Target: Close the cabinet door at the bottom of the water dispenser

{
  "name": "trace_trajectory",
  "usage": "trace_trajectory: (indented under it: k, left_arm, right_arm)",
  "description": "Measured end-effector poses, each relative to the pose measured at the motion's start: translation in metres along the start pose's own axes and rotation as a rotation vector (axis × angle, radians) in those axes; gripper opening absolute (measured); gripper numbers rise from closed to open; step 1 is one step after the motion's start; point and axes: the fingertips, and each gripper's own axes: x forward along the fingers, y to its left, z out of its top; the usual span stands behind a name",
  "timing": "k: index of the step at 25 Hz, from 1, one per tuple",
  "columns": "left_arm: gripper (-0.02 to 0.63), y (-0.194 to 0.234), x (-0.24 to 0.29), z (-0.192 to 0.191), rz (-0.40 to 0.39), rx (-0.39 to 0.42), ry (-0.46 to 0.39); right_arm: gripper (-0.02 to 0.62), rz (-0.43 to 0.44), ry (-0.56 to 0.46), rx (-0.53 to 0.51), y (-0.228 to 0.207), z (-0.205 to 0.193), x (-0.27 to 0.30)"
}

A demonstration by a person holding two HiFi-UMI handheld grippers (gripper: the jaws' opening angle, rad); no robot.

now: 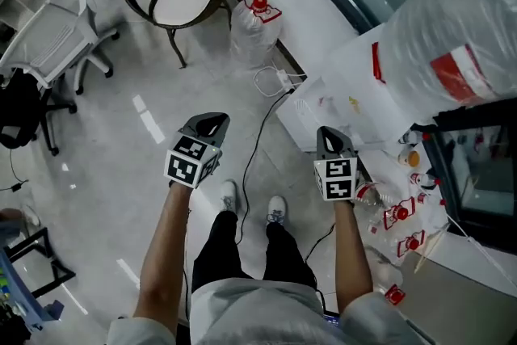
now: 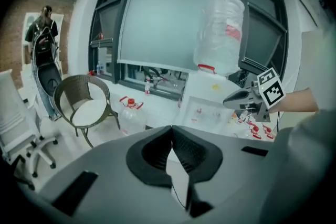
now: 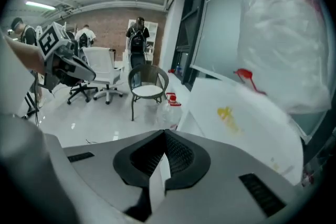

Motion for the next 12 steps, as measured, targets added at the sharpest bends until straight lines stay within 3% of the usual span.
trace_trajectory:
  k: [5, 12]
  left_arm:
    - [0.021, 0.01, -0.044, 0.081, 0.027, 0.041, -0.101]
    - [0.021, -0.004, -0.091, 0.17, 0.039, 0.167, -0.236]
  right_arm:
    - [0.028, 0.03, -0.121, 0.015, 0.005, 0.103, -0.047]
    - [0.028, 0.06, -0.285, 0.0, 0.006, 0.2, -0.125]
